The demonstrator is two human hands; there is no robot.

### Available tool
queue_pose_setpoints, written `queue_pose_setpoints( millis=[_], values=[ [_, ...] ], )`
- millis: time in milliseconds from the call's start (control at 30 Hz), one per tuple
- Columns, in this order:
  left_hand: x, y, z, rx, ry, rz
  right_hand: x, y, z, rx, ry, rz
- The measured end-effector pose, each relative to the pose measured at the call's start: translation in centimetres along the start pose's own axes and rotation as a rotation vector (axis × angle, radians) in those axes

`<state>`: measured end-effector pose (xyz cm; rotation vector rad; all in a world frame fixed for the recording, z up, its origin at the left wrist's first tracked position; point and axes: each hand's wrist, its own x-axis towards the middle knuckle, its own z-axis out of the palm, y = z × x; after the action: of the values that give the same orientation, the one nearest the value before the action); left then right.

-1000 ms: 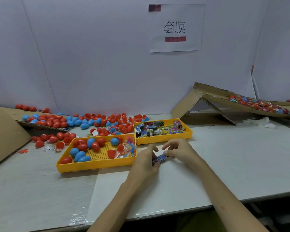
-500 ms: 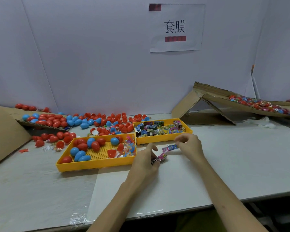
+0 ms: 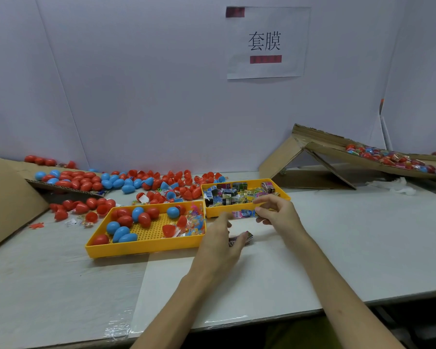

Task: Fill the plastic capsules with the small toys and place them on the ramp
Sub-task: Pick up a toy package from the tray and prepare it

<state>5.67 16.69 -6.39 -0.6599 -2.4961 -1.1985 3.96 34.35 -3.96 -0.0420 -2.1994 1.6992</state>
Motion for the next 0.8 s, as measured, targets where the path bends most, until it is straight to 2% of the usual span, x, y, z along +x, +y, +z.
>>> queue_pose_setpoints(
  millis=[167, 267, 433, 533, 700, 800],
  values=[
    [0.2, 0.6, -0.4, -0.150, 0.161, 0.014, -0.6, -0.7, 0.1, -0.001, -0.125, -0.122],
    [0.4, 0.6, -0.6, -0.286, 0.147, -0.050, -0.7, -0.9, 0.1, 0.048, -0.203, -0.139],
    [0.4, 0.4, -0.6, -0.348, 0.106, -0.052, -0.7, -0.8, 0.2, 0.052, -0.256, -0.137],
    [0.7, 0.4, -0.7, -0.384, 0.105, -0.078, -0.6, -0.8, 0.3, 0.030, -0.169, -0.131],
    [0.7, 0.2, -0.7, -0.351, 0.121, -0.096, 0.1, -0.1, -0.8, 0.110, 0.148, -0.030],
    [0.7, 0.1, -0.7, -0.351, 0.133, -0.095, 0.3, 0.0, -1.1, 0.190, 0.193, 0.008]
  ],
)
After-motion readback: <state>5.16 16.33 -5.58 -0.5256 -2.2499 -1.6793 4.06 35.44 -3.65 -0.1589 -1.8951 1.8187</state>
